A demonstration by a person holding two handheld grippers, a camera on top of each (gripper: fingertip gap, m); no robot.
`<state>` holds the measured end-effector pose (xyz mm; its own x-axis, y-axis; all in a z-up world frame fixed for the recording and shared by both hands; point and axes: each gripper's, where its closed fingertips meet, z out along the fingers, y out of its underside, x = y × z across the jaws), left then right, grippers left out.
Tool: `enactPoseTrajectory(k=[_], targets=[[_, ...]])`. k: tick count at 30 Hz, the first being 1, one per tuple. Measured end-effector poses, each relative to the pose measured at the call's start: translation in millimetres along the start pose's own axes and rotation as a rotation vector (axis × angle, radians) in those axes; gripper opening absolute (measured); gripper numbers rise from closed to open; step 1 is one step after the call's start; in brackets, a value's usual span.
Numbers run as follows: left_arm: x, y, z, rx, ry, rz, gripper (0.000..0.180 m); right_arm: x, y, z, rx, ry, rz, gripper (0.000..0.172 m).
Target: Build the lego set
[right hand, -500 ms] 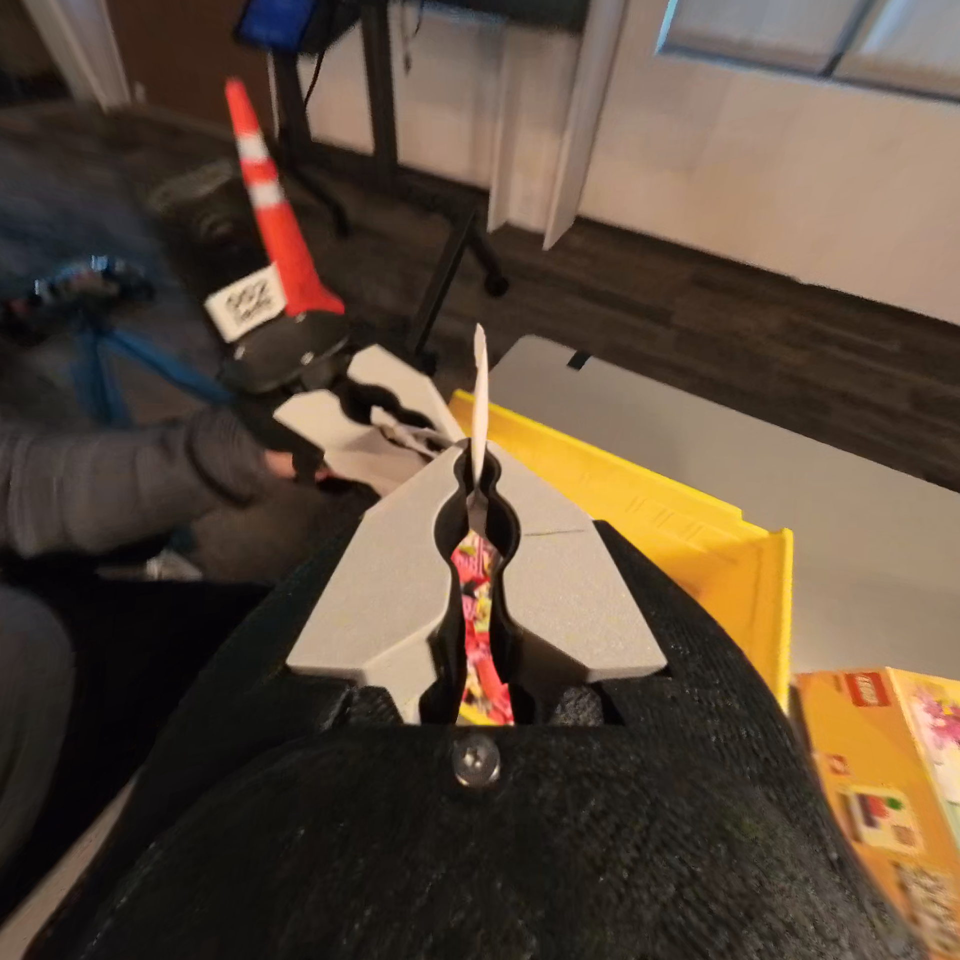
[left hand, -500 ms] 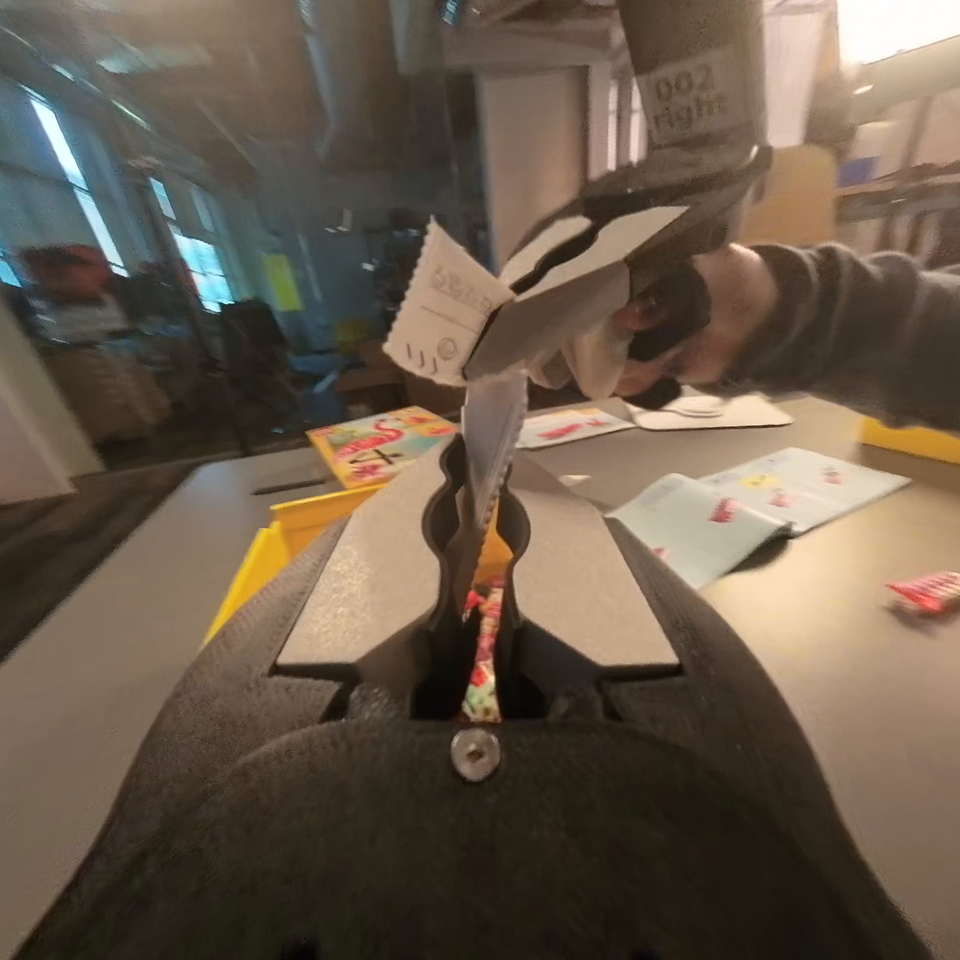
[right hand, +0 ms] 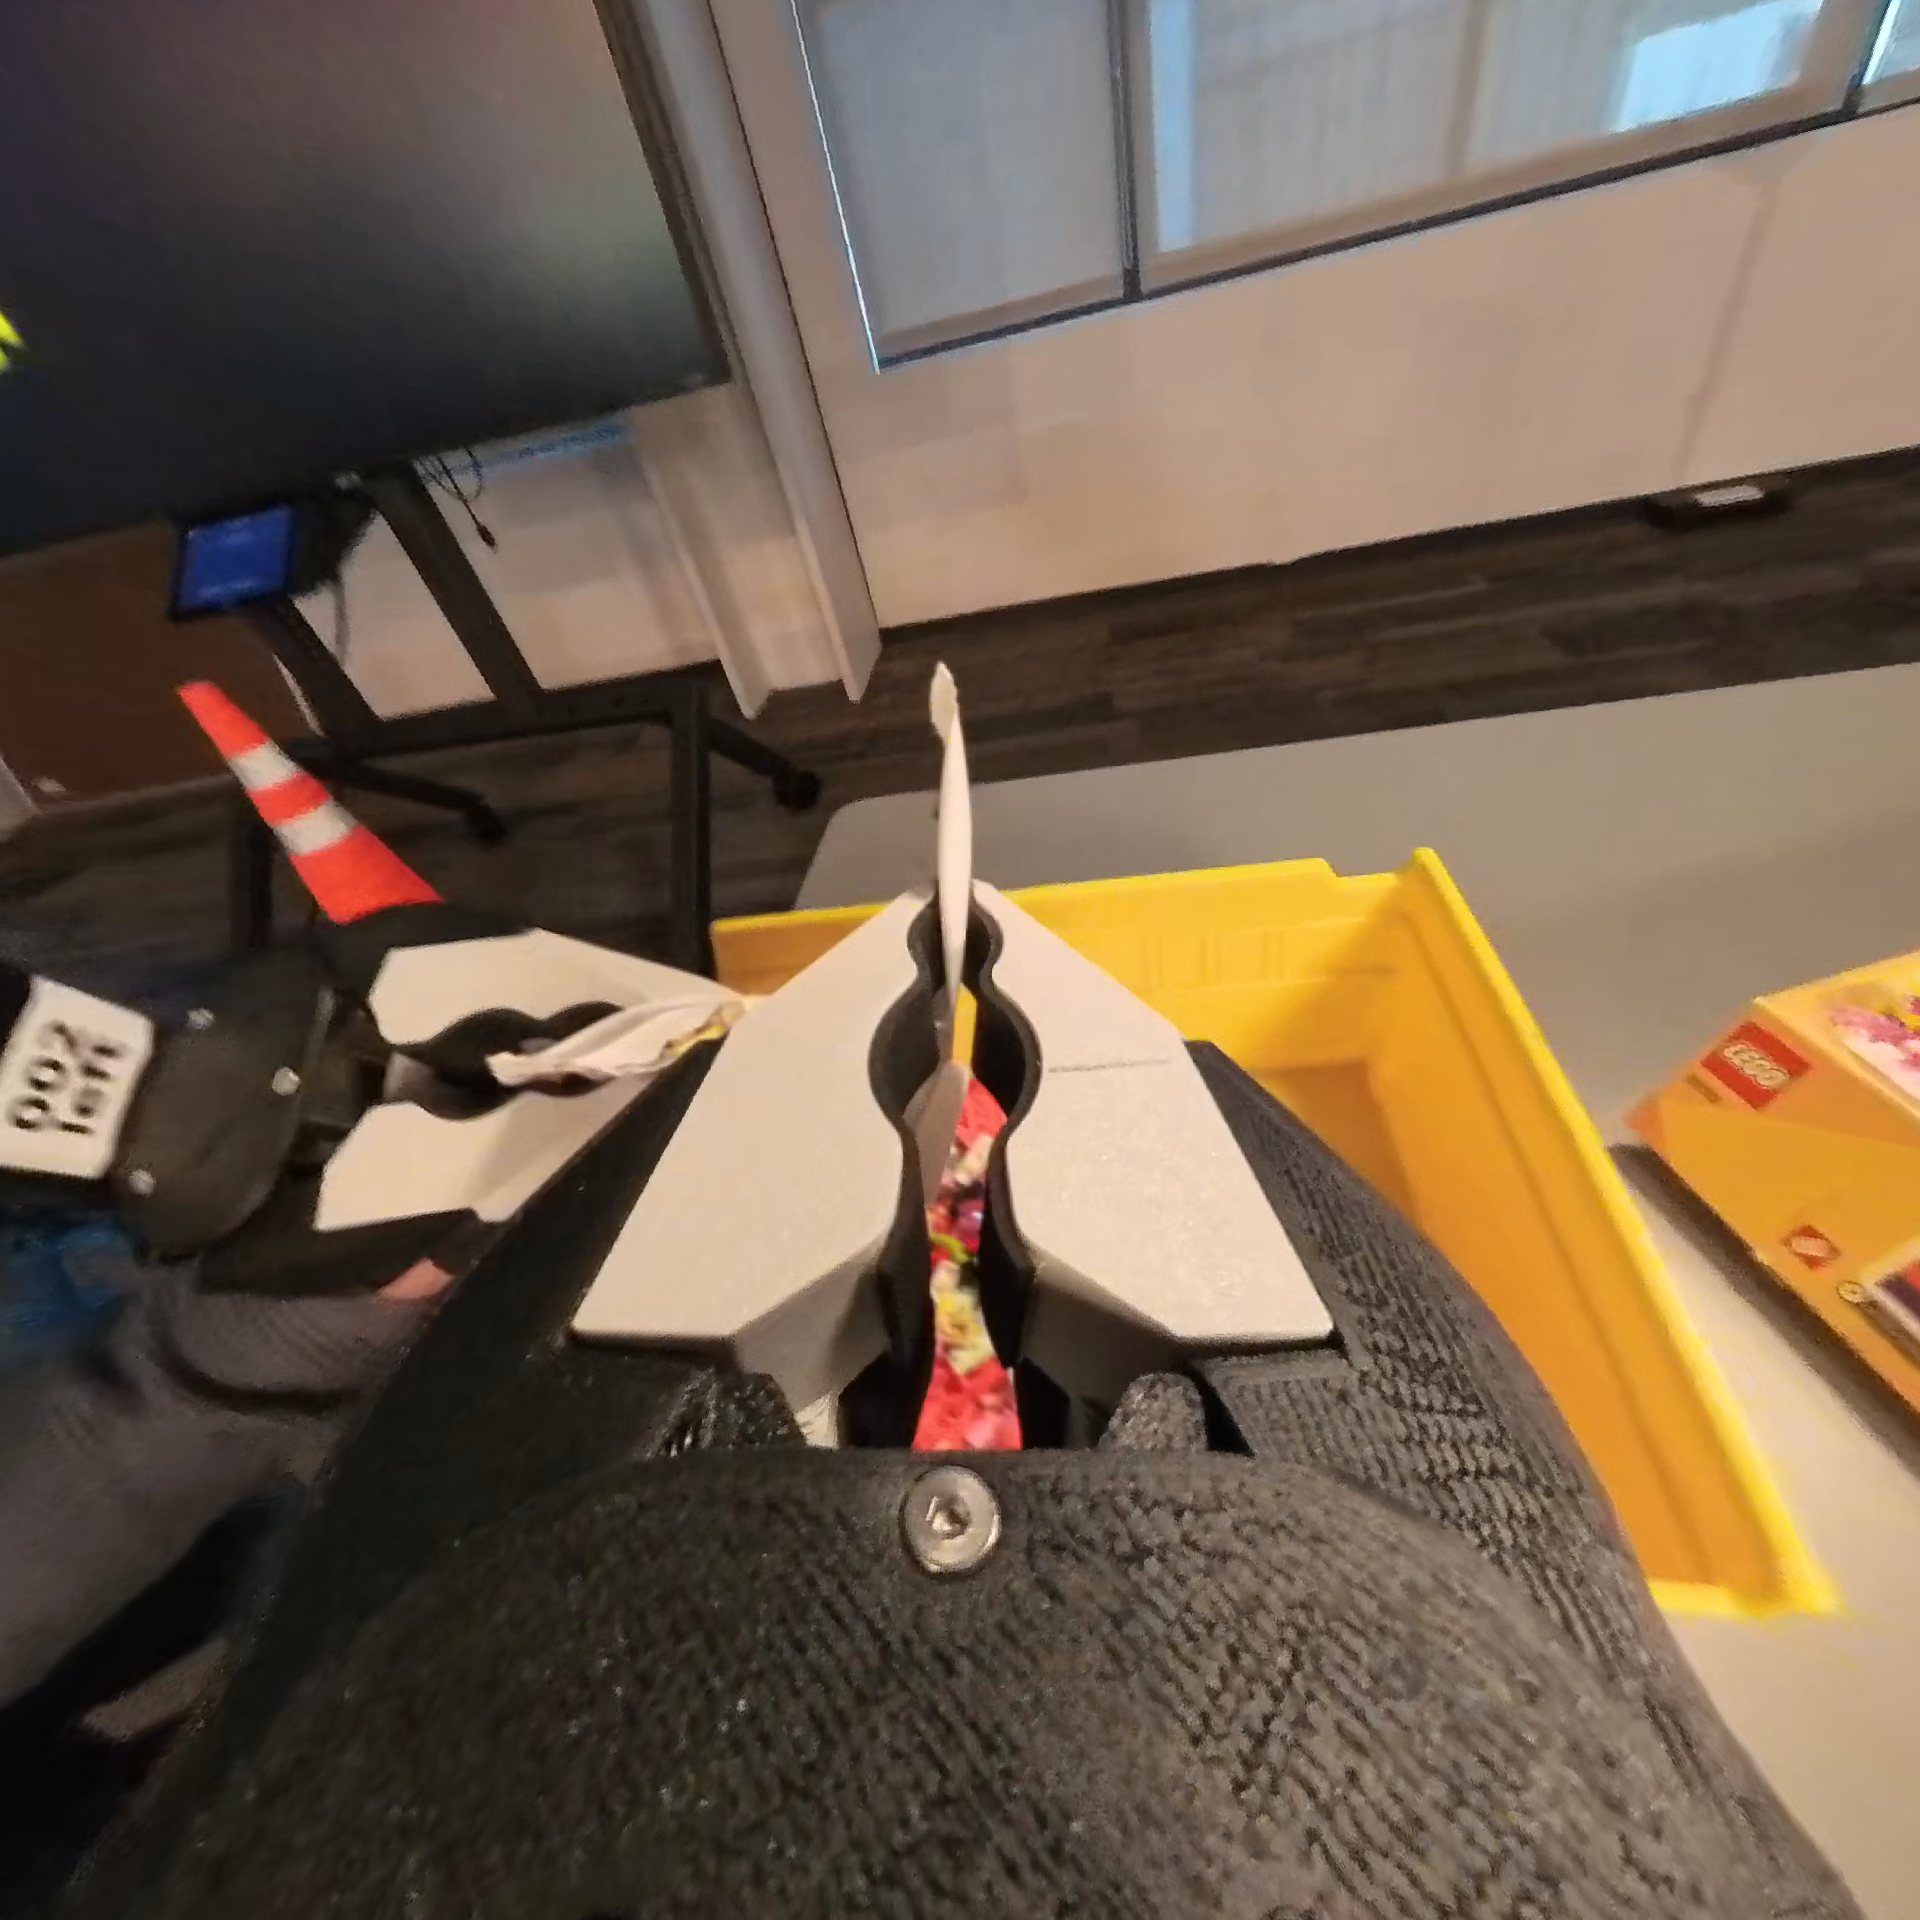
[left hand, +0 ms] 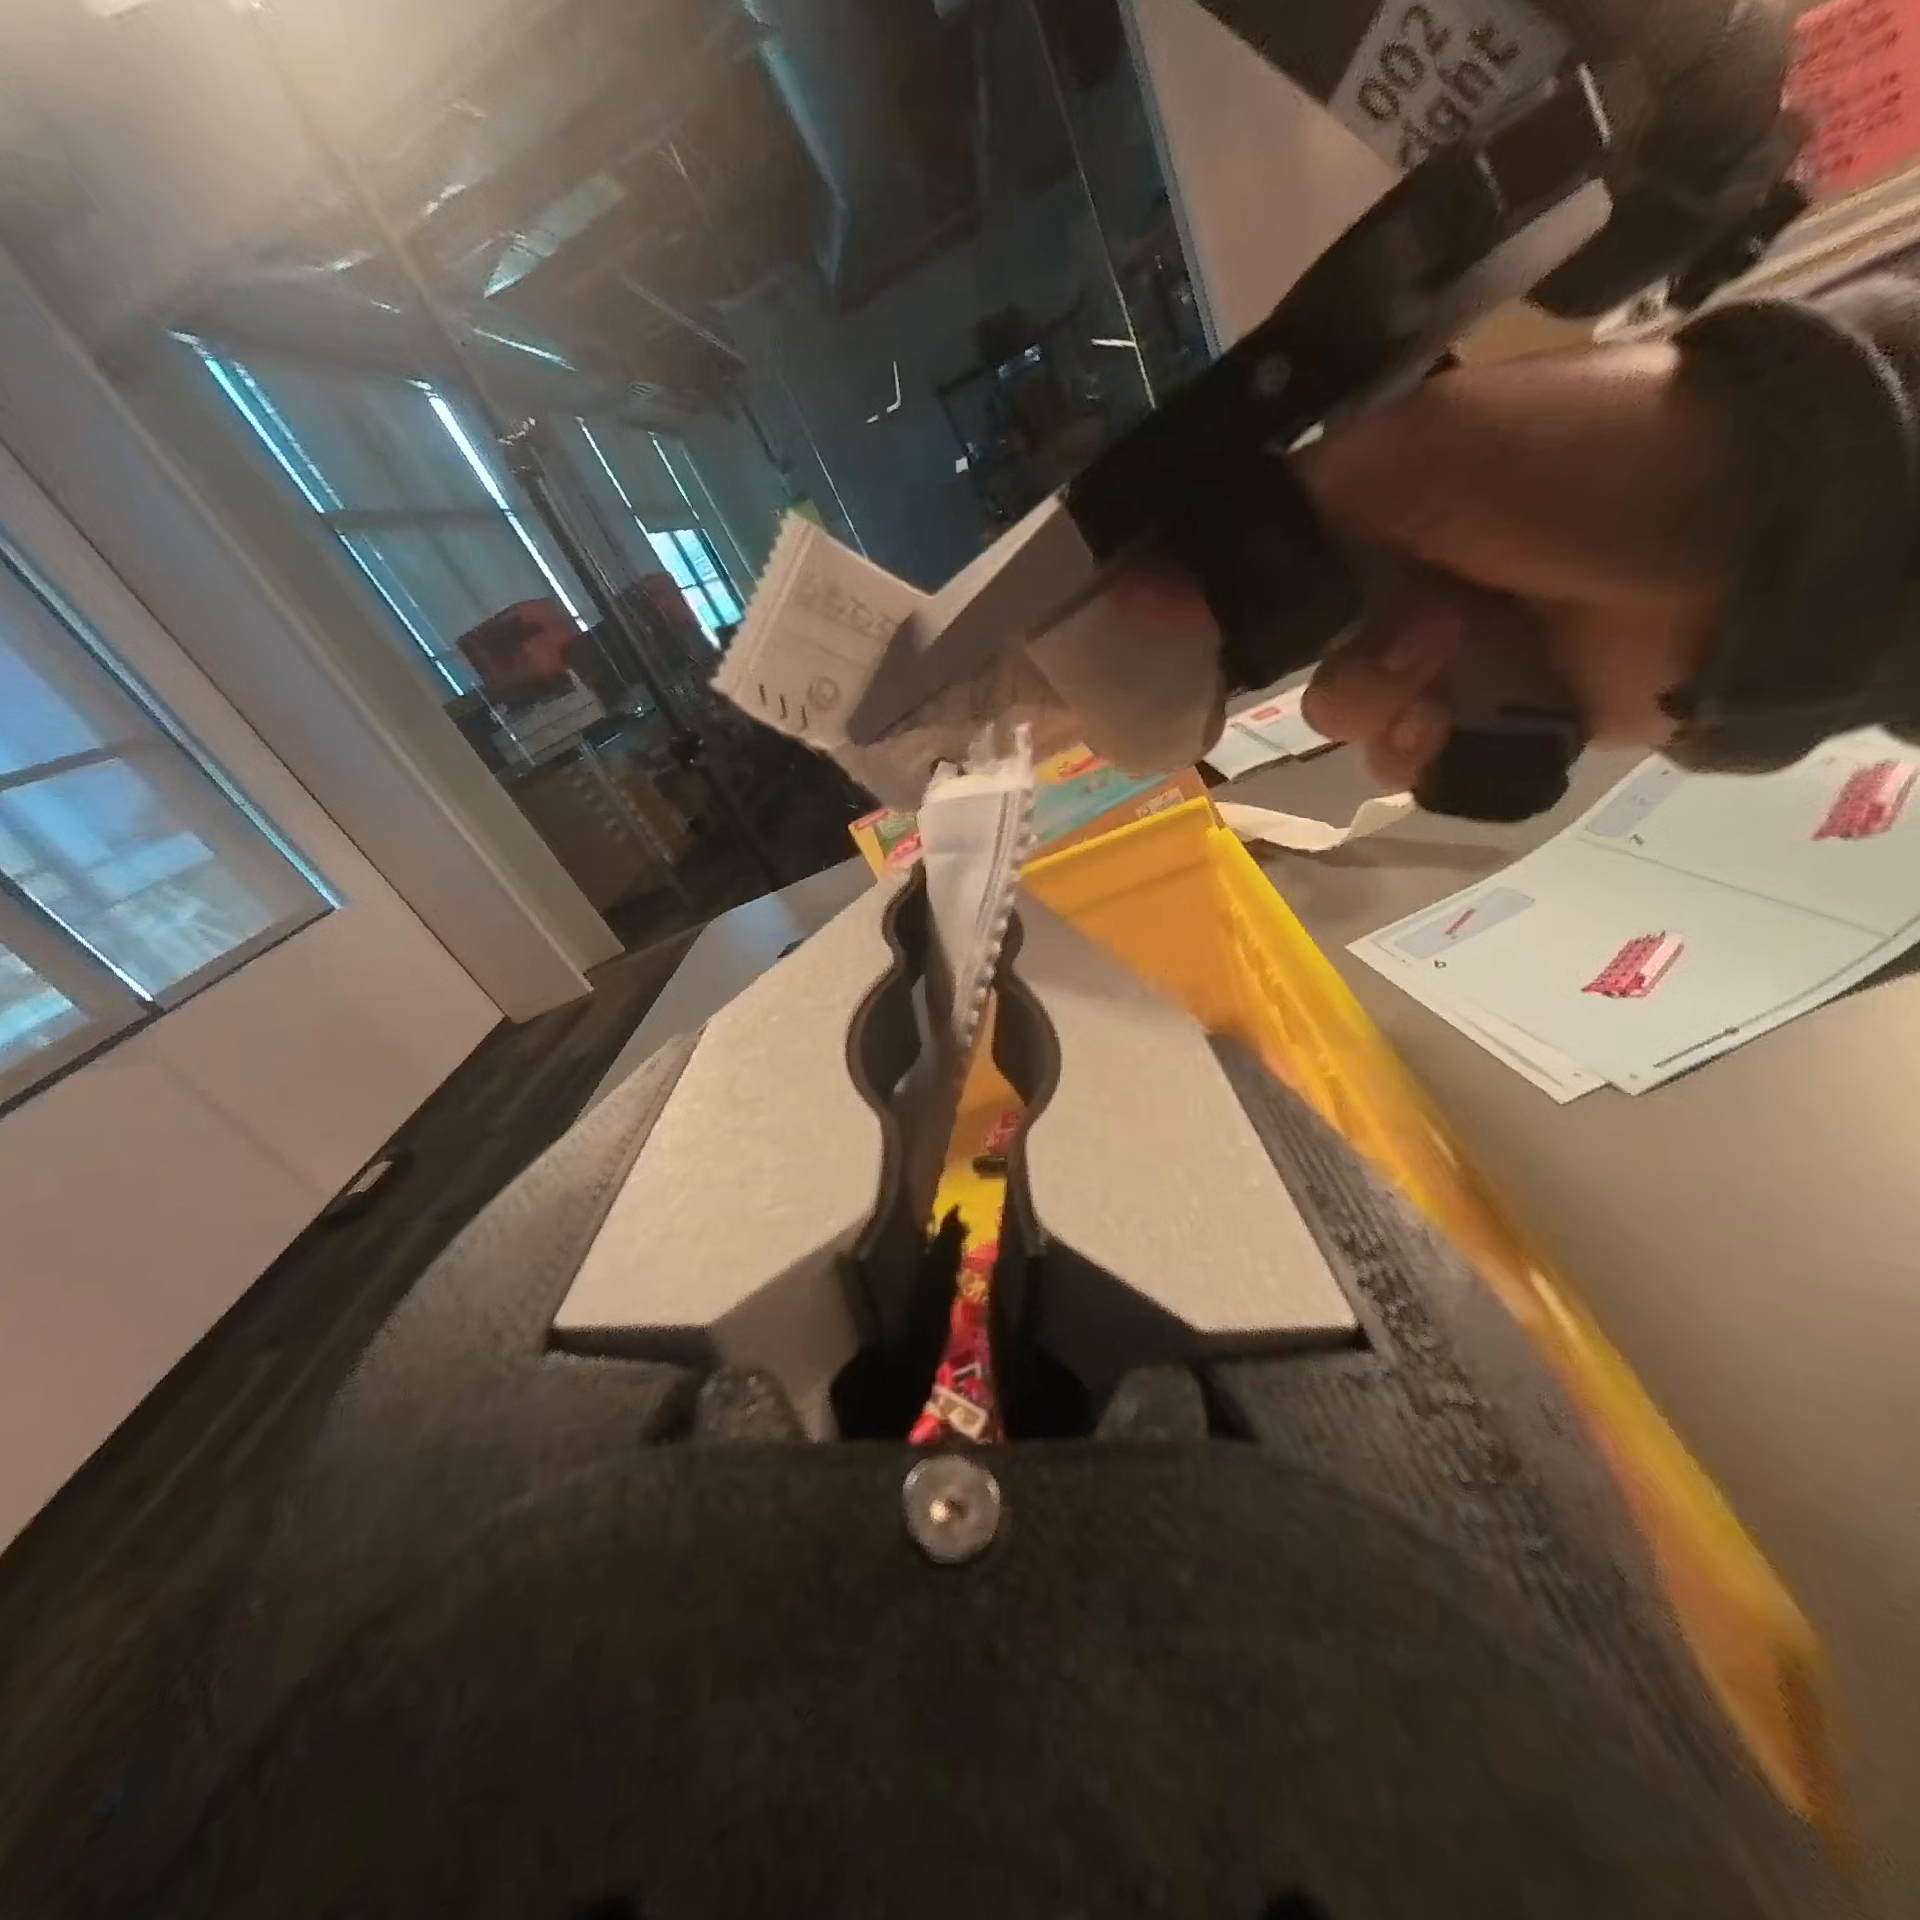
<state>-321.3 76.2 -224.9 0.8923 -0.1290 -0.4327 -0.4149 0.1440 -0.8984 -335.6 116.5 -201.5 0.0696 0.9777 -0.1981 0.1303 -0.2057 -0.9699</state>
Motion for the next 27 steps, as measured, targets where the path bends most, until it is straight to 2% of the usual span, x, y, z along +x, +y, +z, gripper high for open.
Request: enactPoseTrajectory(k=[2, 7, 12, 14, 16, 23, 27], targets=[[-1.8, 4.4, 2.0, -0.007, 0.011, 0.011, 0.007, 4.6, 3.4, 3.2, -0.029, 0.027, -0.043, 0.0], [-2.1, 12.1, 2.0, -0.033, 0.009, 0.078, 0.007, 17.4, 10.3, 8.9, -0.032, 0.057, -0.001, 0.0], [-5.0, 15.4, -2.7, 0.003, 0.042, 0.109, 0.008, 4.9, 7.3, 10.7, -0.011, -0.003, -0.076, 0.0], [-10.1, 17.3, -2.4, 0.005, 0.028, 0.135, 0.012, 1.7, 2.9, 12.1, -0.004, -0.021, -0.1, 0.0], [-13.0, 23.4, -1.9, -0.025, 0.038, 0.127, 0.023, 2.9, -2.2, 12.0, -0.004, -0.024, -0.117, 0.0], [-0.6, 39.7, -6.4, -0.111, 0.151, -0.041, 0.05, 0.4, -7.6, 10.4, -0.05, -0.035, -0.225, 0.0], [5.0, 24.6, -11.0, -0.04, 0.259, -0.373, 0.059, -7.8, -24.1, 5.6, 0.022, -0.075, -0.277, 0.0]])
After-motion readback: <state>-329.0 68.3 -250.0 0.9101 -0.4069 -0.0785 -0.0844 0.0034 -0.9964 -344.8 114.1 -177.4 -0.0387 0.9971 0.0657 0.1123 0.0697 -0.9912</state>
